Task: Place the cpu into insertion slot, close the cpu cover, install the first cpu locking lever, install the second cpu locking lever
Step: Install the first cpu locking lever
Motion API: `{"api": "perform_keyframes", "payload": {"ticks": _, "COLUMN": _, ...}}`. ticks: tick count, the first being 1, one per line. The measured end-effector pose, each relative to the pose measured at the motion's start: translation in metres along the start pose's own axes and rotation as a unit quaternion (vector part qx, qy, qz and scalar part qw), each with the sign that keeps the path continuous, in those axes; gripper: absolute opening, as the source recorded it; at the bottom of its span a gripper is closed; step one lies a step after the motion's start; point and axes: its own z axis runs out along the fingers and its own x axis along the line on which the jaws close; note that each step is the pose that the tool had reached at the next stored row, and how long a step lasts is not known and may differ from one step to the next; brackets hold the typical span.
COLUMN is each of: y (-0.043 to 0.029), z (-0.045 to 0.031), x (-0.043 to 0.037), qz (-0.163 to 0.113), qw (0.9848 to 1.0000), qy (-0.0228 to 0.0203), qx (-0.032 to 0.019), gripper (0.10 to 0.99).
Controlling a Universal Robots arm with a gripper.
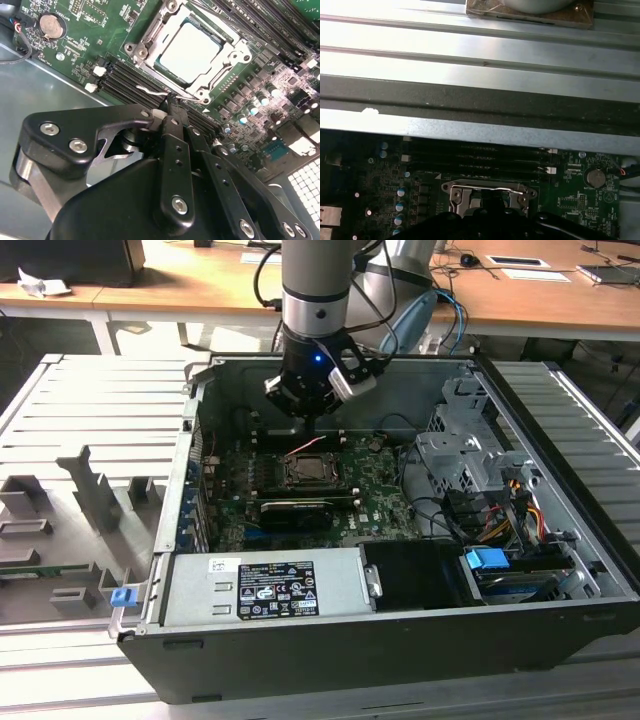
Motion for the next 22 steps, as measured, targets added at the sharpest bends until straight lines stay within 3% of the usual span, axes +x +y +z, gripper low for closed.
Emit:
{"api": "perform_keyframes", "payload": {"ticks": 9, "y": -0.0002, "z": 0.0001, "x": -0.0020, "qz": 0.000, "qw": 1.0000, "qy": -0.0001, "qx": -0.0001, "gripper": 0.106}}
{"api": "perform_keyframes", "payload": {"ticks": 11, "y": -0.0002, "z": 0.0004, "x": -0.0026, "qz": 0.000, "qw": 1.0000, "qy": -0.0002, "qx": -0.0019, "gripper": 0.106}}
{"api": "perform_keyframes", "payload": {"ticks": 13, "y": -0.0004, "z": 0.0011, "x": -0.0027, "qz": 0.003, "qw": 1.0000, "qy": -0.0009, "qx": -0.0082, "gripper": 0.106}}
{"api": "perform_keyframes", "payload": {"ticks": 22, "y": -0.0005, "z": 0.0025, "x": -0.0027, "qz": 0.003, "qw": 1.0000, "qy": -0.0010, "qx": -0.0087, "gripper": 0.106}}
